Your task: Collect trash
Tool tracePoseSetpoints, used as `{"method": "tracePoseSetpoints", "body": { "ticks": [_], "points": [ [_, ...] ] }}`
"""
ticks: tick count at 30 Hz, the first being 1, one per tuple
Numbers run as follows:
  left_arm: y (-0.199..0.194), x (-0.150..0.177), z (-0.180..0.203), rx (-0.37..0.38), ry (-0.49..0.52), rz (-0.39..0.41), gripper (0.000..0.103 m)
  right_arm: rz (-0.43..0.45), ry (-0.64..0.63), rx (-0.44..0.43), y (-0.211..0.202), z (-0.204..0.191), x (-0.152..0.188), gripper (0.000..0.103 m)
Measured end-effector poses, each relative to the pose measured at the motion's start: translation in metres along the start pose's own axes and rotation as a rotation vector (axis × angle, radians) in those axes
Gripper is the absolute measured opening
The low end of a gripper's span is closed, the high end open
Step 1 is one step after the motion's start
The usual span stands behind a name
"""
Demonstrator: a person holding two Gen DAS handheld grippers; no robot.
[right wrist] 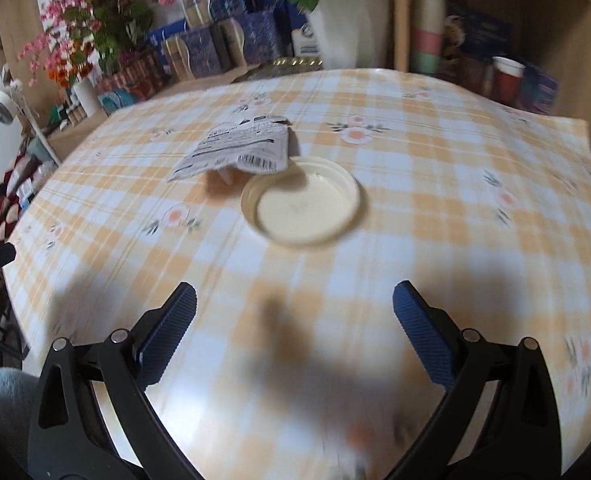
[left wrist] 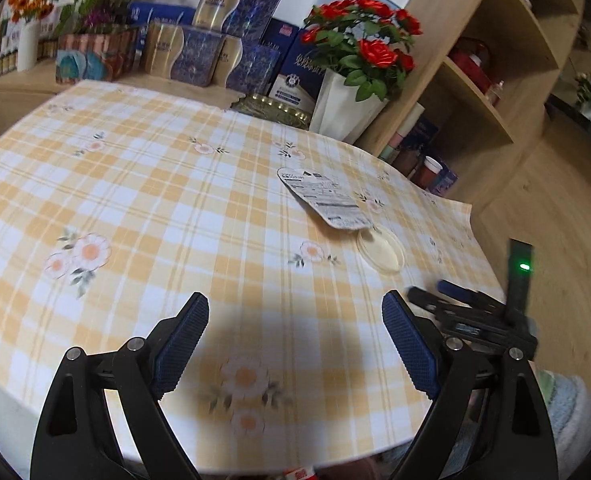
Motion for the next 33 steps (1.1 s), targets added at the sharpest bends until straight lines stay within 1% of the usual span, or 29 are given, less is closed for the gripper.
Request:
{"method": "tracePoseSetpoints", "body": {
  "ticks": [2,4,5,6,8,10,12,13,14,16,18,21,25,29,33],
  "points": [
    [0.015,-0.010,-0.005,0.034,-0.036,-0.010,0.086,-0.036,-0.037,0.028,0.023,-0.007,-0.015,0.097],
    [0.030,-0.020,-0.010,0.068,-0.082,-0.018,0.082,-0.066,-0.059,0.042,0.044,-0.012,-0.026,0.097],
    [0.036,-0.024,-0.010,0.080,-0.093,-0.025,0.078,-0.073,-0.063,0.051,0.051,-0.014,-0.028,0.097],
    [0.046,-0.030,-0.011,0.099,-0.106,-0.035,0.076,-0.079,-0.066,0.053,0.057,-0.014,-0.030,0.098],
    [0.061,-0.040,-0.010,0.130,-0.126,-0.041,0.074,-0.075,-0.089,0.081,0.067,-0.017,-0.036,0.098],
    [0.076,-0.048,-0.011,0.166,-0.158,-0.049,0.070,-0.073,-0.083,0.065,0.071,-0.018,-0.042,0.098],
    [0.090,-0.054,-0.012,0.197,-0.202,-0.059,0.064,-0.067,-0.089,0.051,0.073,-0.019,-0.045,0.097],
    [0.099,-0.056,-0.014,0.216,-0.236,-0.065,0.062,-0.059,-0.098,0.040,0.072,-0.020,-0.045,0.091],
    [0.108,-0.059,-0.017,0.236,-0.279,-0.071,0.058,-0.049,-0.107,0.040,0.071,-0.021,-0.045,0.089],
    [0.121,-0.062,-0.022,0.252,-0.335,-0.073,0.052,-0.036,-0.119,0.022,0.069,-0.023,-0.045,0.088],
    [0.133,-0.065,-0.026,0.262,-0.382,-0.073,0.047,-0.019,-0.125,0.014,0.067,-0.025,-0.044,0.086],
    [0.148,-0.069,-0.030,0.280,-0.435,-0.071,0.046,0.003,-0.108,0.032,0.062,-0.023,-0.042,0.086],
    [0.165,-0.070,-0.029,0.295,-0.463,-0.079,0.045,0.026,-0.011,0.063,0.057,-0.004,-0.041,0.086],
    [0.174,-0.070,-0.035,0.252,-0.473,-0.056,0.039,0.060,0.064,0.084,0.052,0.010,-0.041,0.086],
    [0.181,-0.067,-0.044,0.238,-0.514,-0.049,0.039,0.076,0.097,0.094,0.048,0.018,-0.041,0.086]
  ]
}}
Point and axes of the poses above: each gripper's, at about its wrist camera, not at the fingertips, and y roughly the way its jaws point, z to its right, x to its underside, the point moved 4 cm from there along y, roughly the way its jaws point, and after that the axes turned 12 degrees about x, right-handed, at the moved point
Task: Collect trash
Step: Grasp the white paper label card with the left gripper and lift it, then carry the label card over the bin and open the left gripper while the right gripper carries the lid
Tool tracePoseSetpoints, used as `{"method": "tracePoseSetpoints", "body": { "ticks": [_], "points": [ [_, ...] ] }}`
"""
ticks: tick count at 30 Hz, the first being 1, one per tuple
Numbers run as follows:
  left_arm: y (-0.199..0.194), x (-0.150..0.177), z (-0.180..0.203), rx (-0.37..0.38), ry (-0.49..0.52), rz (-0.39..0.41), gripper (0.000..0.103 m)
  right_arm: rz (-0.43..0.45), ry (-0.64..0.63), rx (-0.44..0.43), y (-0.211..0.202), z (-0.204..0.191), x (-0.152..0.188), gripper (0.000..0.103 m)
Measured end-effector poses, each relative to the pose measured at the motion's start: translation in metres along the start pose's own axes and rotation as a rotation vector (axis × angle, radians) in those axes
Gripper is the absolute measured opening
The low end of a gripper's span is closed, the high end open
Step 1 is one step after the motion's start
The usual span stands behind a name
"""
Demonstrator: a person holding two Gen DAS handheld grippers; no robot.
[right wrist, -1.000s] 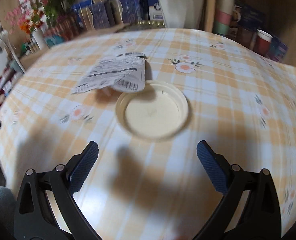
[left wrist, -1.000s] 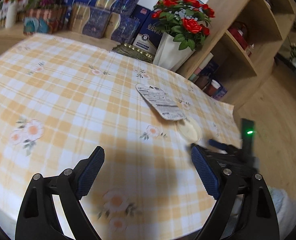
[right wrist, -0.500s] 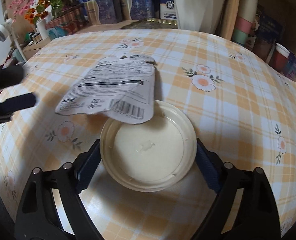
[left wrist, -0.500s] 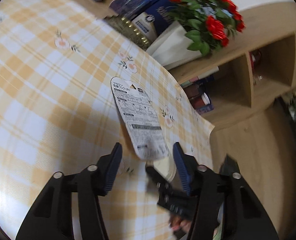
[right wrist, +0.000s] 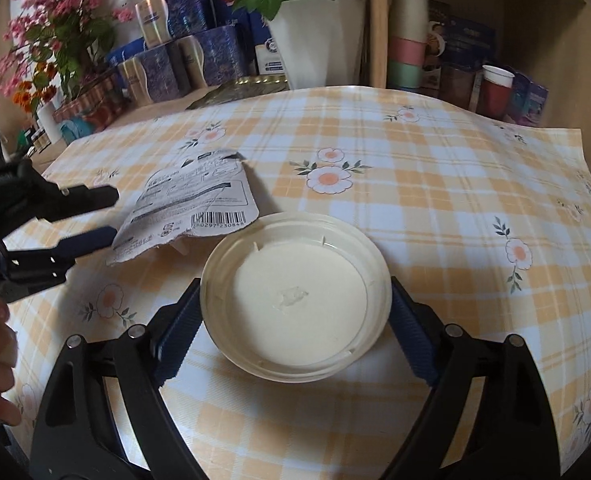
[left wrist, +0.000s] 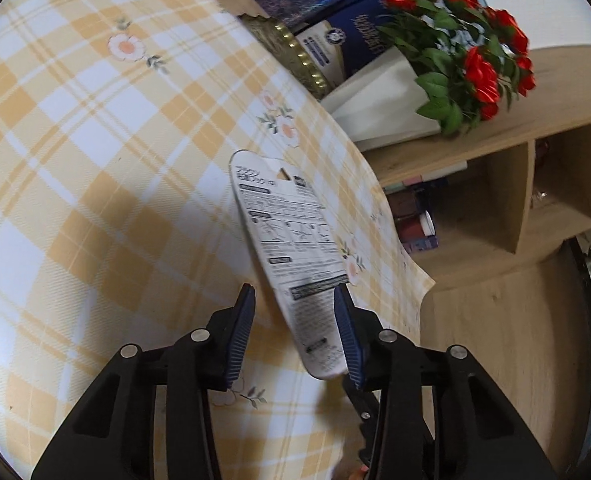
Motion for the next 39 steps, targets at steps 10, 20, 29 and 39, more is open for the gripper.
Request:
{"method": "tracePoseSetpoints", "body": {
  "ticks": [10,20,29,39],
  "points": [
    [0.023,-0.013,-0.008,0.042,-0.051,0.047,0.039,-0.028,-0.016,-0.016,0.005,-0.004,0.001,0.086],
    [0.038,-0.017,-0.014,0.058,-0.045,0.056,0.013,-0.036,-0.011,-0.029,0.006,-0.005,0.000,0.086],
    [-0.013,-0.010,0.034,0.064,0.202,0.109,0.006,-0.014,-0.017,-0.022,0.002,-0.006,0.001,0.086],
    [-0.098,0.008,0.082,0.004,0.383,0.130,0.004,0.002,-0.018,-0.023,-0.032,0.000,0.022,0.086]
  ]
}}
Point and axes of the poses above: each gripper's, at about its wrist camera, not at the fingertips, and y roughly the way its jaws point, z to its right, x to its underside, the point moved 4 cm from there along y, roughly the way its jaws point, and after that the axes turned 12 degrees about x, right-handed, at the moved point
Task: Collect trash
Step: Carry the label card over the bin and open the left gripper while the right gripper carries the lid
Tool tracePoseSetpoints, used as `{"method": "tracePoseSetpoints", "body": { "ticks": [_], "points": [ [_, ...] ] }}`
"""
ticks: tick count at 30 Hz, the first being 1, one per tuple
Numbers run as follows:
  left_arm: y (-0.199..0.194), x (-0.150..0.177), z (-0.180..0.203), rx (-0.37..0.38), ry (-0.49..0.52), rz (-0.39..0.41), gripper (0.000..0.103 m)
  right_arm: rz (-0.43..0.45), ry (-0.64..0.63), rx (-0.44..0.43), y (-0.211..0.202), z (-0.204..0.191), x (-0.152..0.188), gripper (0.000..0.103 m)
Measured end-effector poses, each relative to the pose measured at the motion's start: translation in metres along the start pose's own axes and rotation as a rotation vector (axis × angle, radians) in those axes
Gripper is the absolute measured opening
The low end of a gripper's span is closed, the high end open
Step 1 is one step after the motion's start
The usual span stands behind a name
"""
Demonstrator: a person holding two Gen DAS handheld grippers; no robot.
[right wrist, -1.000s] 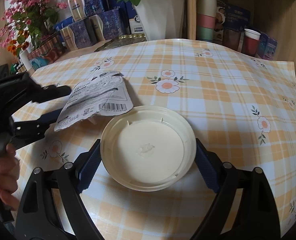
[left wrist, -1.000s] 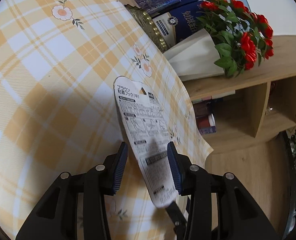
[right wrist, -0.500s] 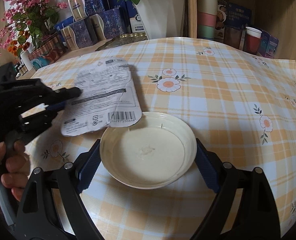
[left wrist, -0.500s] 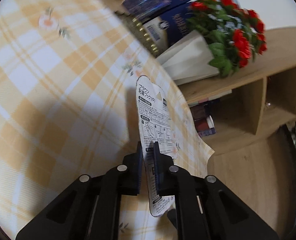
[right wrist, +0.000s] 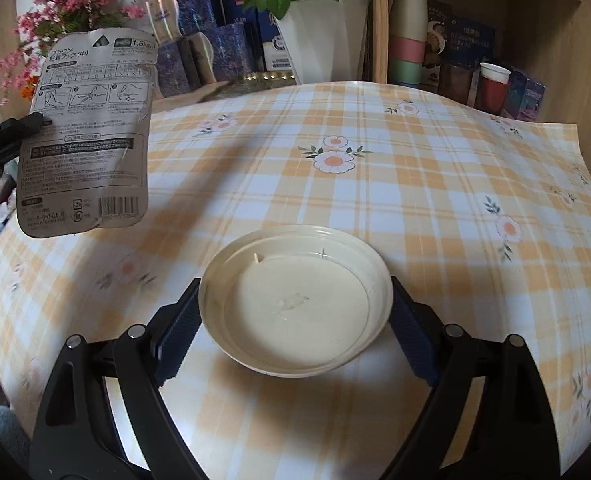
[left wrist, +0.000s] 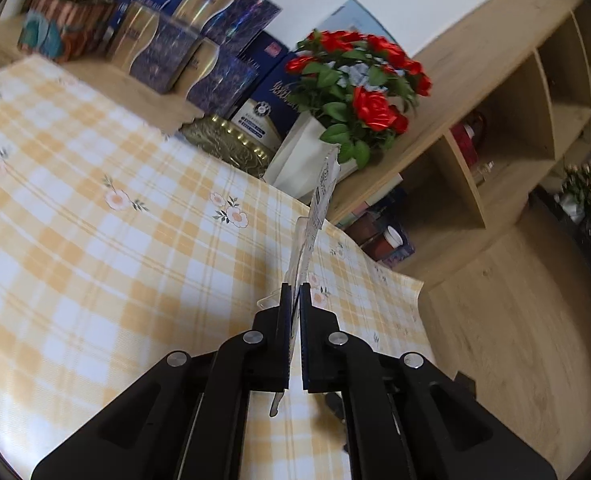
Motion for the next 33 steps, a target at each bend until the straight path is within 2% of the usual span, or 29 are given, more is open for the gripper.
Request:
{"method": "tracePoseSetpoints", "body": {
  "ticks": [6,12,20,25,33],
  "points": [
    [-0.043,0.023,0.033,-0.019,0.089,-0.057,0.004,0.054,0.012,-0.033,-0.056,0.005,0.014,0.086],
    [-0.092,0.064,0.058,-0.005,0.084,-0.113,0.004,0.116,0.003,-0.058,-0.121,0.005,0.036,0.086],
    [-0.143,0.124,0.079,0.008,0.090,-0.194,0.004,0.168,-0.038,-0.062,-0.187,0.000,0.075,0.086],
    [-0.162,0.164,0.085,0.010,0.123,-0.268,0.004,0.172,-0.023,-0.060,-0.210,0.002,0.100,0.087],
    [-0.166,0.231,0.081,-0.044,0.214,-0.422,0.004,0.149,0.022,-0.060,-0.227,0.014,0.128,0.087]
  ]
}}
Point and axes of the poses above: each gripper's, at about its wrist camera, not at the fingertips, and y roughly the way its jaws point, z to its right, x to its underside, the point moved 4 cm from there along y, roughly the way its jaws point, and after that the axes turned 12 degrees about x, right-handed, at the moved point
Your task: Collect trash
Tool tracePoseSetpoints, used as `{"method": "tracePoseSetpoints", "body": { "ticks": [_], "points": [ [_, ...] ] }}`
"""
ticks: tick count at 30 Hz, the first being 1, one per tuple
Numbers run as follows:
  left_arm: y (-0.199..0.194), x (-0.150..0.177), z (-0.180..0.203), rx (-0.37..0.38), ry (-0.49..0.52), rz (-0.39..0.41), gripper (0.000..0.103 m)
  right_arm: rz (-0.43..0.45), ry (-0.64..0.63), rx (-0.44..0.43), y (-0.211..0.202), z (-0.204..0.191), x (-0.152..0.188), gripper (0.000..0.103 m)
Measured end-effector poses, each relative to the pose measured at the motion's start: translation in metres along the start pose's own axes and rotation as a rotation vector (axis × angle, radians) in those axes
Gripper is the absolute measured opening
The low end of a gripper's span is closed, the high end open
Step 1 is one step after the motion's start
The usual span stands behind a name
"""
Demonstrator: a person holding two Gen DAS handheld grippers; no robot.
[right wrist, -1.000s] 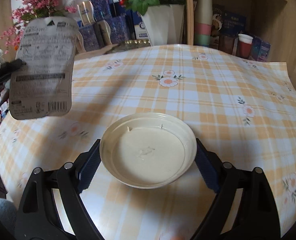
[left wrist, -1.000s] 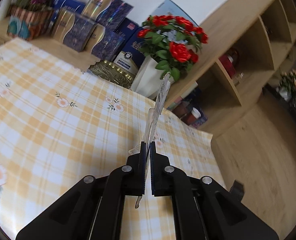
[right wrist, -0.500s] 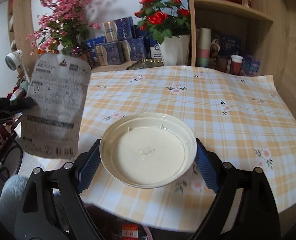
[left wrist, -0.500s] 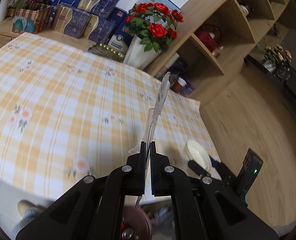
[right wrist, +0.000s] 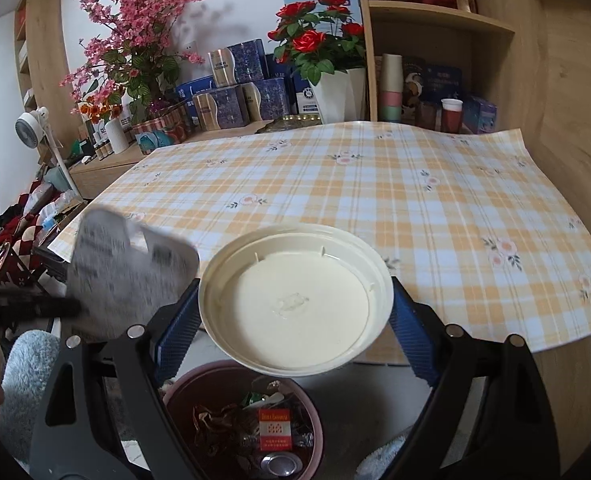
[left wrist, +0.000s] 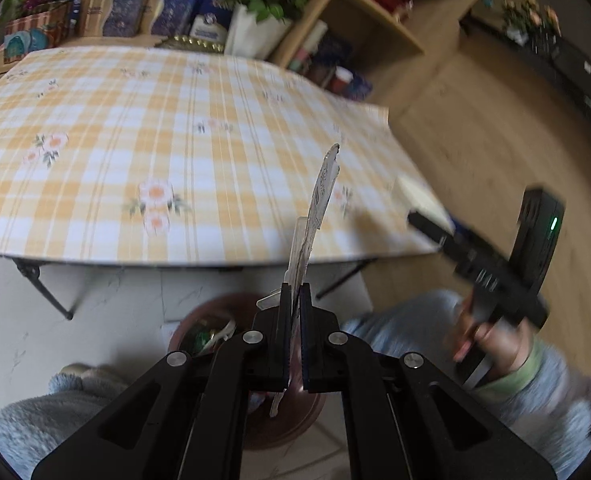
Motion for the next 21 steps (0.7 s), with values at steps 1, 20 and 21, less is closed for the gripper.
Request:
{"method": "tracePoseSetpoints", "body": {
  "ticks": [1,20,21],
  "points": [
    [0.004,0.006,0.000,-0.004,0.006,-0.015,0.004,-0.003,0.002,0.001,-0.001,0.001,0.002,0.087],
    [0.100,0.068,-0.052,-0.100,-0.060,-0.305,0.004,-0.053,0.011,0.014,0.010,0.017,0.022,0.087],
    [0.105,0.069,-0.055,-0.109,-0.060,-0.317,0.004,-0.056,0.011,0.014,0.011,0.017,0.023,0.087]
  ]
}}
Point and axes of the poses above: each gripper's, at about its wrist camera, not at the fingertips, and y roughly the way its jaws point, z to its right, x to its underside, the point moved 4 cm from there along y, roughly the way its jaws point, and after that the axes turned 12 degrees about x, right-handed, at the moved point
